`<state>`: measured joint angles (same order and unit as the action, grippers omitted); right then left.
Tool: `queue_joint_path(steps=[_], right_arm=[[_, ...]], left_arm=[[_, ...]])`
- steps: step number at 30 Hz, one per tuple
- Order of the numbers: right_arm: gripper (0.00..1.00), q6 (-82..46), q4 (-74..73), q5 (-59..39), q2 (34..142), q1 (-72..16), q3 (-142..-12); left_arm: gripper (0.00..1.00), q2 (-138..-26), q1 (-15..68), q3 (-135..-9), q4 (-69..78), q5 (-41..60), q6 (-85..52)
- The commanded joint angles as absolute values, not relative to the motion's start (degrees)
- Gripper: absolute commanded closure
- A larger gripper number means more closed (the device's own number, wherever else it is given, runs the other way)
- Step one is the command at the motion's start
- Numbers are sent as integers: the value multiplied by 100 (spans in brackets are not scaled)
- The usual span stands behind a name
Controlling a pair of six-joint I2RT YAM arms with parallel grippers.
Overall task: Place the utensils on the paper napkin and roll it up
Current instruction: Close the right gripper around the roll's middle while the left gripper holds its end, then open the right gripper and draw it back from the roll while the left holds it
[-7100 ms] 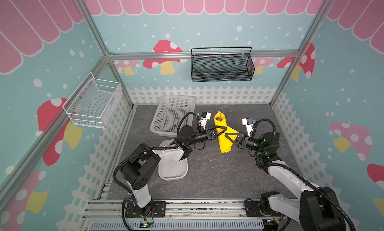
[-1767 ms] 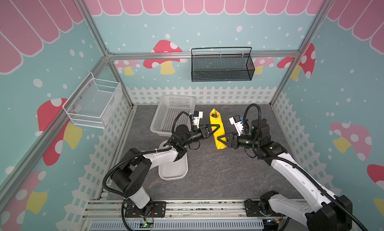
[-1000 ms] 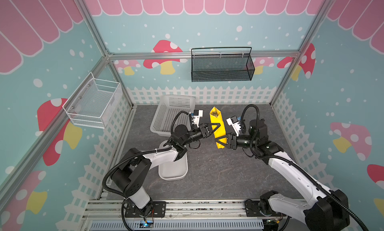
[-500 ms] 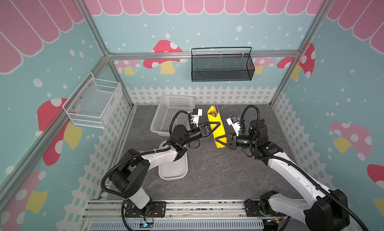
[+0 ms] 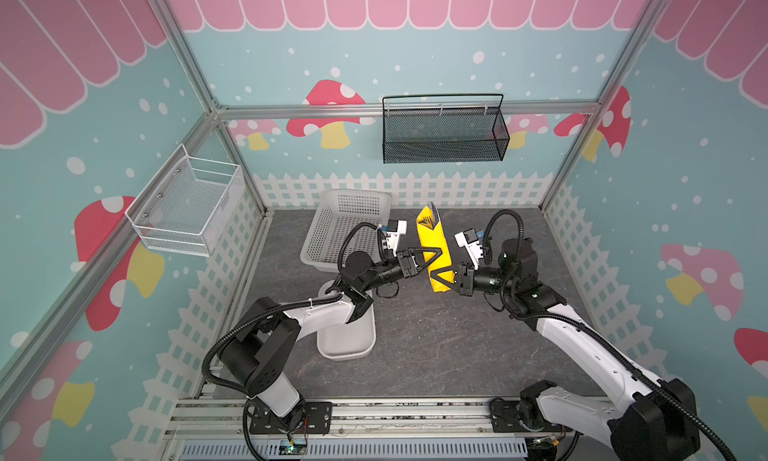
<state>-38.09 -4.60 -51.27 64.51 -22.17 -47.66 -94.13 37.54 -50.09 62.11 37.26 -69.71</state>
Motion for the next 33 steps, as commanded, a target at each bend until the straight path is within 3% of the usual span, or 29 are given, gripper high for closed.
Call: queue_joint_path(steps=[1, 22, 29, 33], right_arm=[[90, -3841, -874, -5284, 6372, -2232, -4729], [87, -3867, -861, -5248, 6206, -2180, -4569], [83, -3900, -864, -5273, 6171, -2152, -4558], [75, -3923, -864, -5332, 6101, -2097, -4590]], left_arm=[[44, -9592, 3755, -5207, 6585, 3977, -7142], [92, -9578, 3753, -5194, 6796, 3778, -7292], [97, -9562, 3753, -5238, 6761, 3810, -7282], [98, -9553, 3754, -5238, 6724, 3846, -7255]])
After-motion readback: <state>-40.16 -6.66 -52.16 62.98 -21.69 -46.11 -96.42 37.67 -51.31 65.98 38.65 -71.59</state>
